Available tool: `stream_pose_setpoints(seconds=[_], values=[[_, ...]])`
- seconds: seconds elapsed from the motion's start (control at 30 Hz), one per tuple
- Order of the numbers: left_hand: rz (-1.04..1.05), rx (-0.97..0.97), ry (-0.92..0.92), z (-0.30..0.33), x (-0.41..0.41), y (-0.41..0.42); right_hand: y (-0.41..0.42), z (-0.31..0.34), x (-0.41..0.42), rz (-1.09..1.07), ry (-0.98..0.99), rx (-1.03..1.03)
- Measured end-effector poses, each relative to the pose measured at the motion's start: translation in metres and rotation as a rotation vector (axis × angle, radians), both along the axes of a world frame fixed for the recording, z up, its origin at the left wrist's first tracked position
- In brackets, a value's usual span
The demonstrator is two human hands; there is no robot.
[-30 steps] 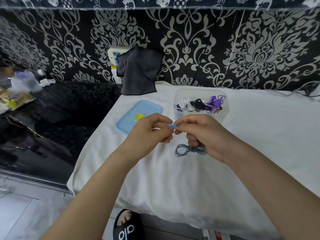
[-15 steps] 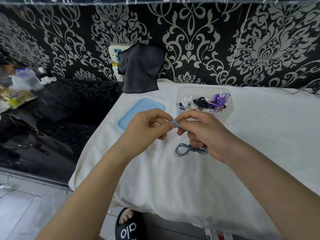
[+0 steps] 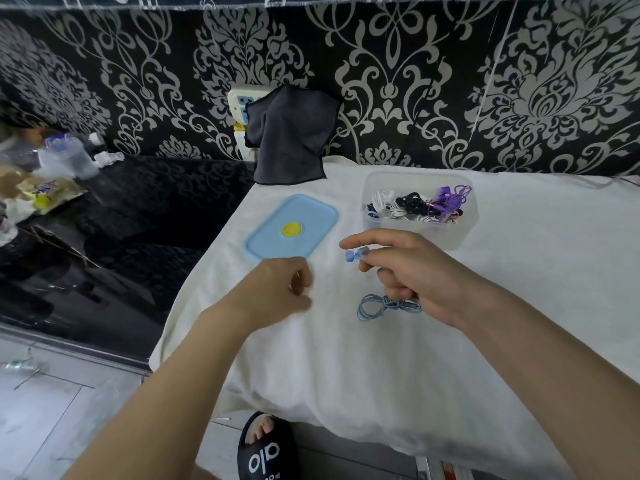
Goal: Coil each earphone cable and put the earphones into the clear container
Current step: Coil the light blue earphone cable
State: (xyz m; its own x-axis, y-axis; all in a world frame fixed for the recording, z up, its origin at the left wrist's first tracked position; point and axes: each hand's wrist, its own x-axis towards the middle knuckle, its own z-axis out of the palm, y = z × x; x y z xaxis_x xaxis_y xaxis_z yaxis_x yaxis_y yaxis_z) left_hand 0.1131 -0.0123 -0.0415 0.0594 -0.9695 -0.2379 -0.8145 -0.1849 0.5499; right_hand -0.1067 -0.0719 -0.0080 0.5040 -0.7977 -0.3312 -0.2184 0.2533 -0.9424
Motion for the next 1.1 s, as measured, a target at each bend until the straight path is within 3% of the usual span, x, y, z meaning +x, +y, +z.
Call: stream_pose_setpoints(seconds=[0.23, 0.6, 1.1], values=[[-0.021, -0.070, 0.030, 0.003, 0.000, 0.003, 0.002, 0.003, -0.004, 0.020, 0.011, 0.026], [-0.005, -0.152, 0.447, 0.033, -0.043, 0.000, 0.002, 0.006, -0.003, -0.014, -0.035, 0.013], [0.053, -0.202, 0.427, 0.035, -0.050, -0.005, 0.003, 0.012, -0.007, -0.080, 0.085, -0.182]])
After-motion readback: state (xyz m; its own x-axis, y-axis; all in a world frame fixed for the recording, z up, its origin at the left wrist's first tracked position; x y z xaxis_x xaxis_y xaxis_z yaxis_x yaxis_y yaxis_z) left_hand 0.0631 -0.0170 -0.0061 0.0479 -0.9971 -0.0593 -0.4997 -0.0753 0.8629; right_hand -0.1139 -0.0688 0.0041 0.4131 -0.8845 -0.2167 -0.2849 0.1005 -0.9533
